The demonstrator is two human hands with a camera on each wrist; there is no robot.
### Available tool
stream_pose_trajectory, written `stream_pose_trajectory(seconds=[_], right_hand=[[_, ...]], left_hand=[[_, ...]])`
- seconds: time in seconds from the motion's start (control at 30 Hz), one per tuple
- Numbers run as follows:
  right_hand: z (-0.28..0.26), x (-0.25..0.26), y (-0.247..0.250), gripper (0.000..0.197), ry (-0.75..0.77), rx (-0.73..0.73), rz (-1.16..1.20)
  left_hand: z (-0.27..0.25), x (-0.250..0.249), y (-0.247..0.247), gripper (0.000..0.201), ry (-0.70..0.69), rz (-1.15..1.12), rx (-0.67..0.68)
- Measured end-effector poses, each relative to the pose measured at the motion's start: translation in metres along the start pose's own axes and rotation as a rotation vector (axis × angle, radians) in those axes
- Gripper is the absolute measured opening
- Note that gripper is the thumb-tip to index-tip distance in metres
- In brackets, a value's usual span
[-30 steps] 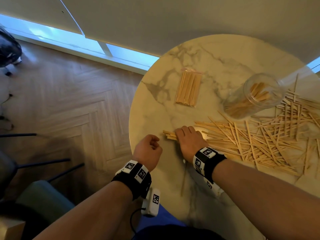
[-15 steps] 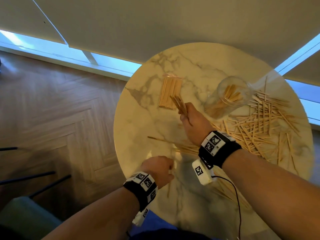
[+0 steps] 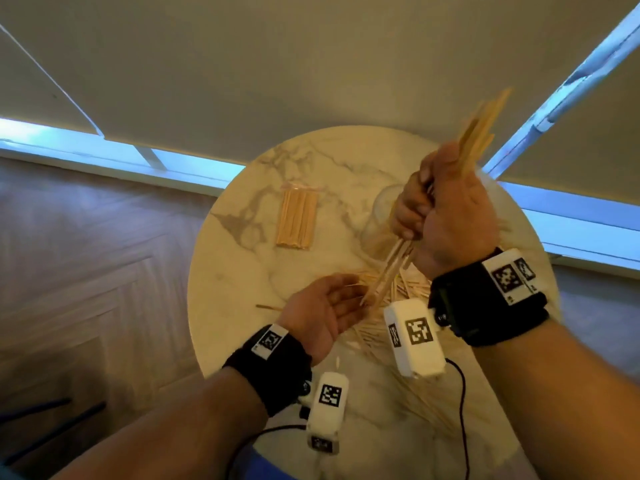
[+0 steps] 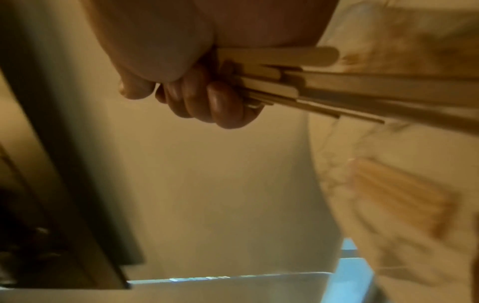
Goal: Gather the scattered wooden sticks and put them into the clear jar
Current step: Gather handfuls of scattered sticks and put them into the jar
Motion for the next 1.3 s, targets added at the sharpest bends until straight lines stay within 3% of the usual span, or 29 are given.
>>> stream_pose_trajectory(seconds=[0.1, 0.2, 0.33, 0.47, 0.63, 0.83, 0.97, 1.1, 1.2, 1.3], right_hand=[[-0.002, 0.035, -0.017, 0.046, 0.074, 0.052, 0.111], [-0.007, 0.051, -0.027, 0.041, 0.139, 0.113, 0.108], [-0.014, 0.053, -0.028, 0.037, 0.212, 0.225, 0.029], [-0.020, 0.045, -0.023, 0.029, 0.219, 0.334, -0.090], [-0.025, 0.039, -0.019, 0.033, 0.145, 0.420, -0.206], [-0.020, 0.030, -0.011, 0.036, 0.063, 0.456, -0.335], [-0.015, 0.026, -0.003, 0.018, 0.055, 0.445, -0.462], [-0.006, 0.028, 0.006, 0.018, 0.172, 0.520, -0.732], [0.002, 0.032, 0.018, 0.021, 0.211, 0.410, -0.869], [0.013, 0.043, 0.042, 0.022, 0.208, 0.164, -0.817]], left_hand=[[-0.018, -0.029, -0.041, 0.056, -0.006, -0.128, 0.180], [-0.031, -0.042, -0.070, 0.065, -0.003, -0.175, 0.245], [-0.031, -0.043, -0.087, 0.058, -0.006, -0.251, 0.217], [-0.032, -0.046, -0.098, 0.036, -0.046, -0.243, 0.248], [-0.033, -0.051, -0.101, 0.046, -0.136, -0.183, 0.299], [-0.020, -0.043, -0.093, 0.036, -0.056, -0.064, 0.248], [-0.015, -0.041, -0.085, 0.035, 0.015, 0.136, 0.149], [-0.004, -0.049, -0.078, 0.032, -0.047, 0.242, 0.067], [-0.002, -0.063, -0.085, 0.037, -0.109, 0.363, 0.033], [0.008, -0.082, -0.089, 0.033, -0.257, 0.527, -0.031]])
Point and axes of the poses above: each hand's wrist, its own z-axis towards the middle knuckle, its own y-axis out of the back of the hand, x = y × z, the point moved 5 cm from there along z, towards the middle knuckle, and after that the axes turned 9 degrees about z, right-handed, at the moved point
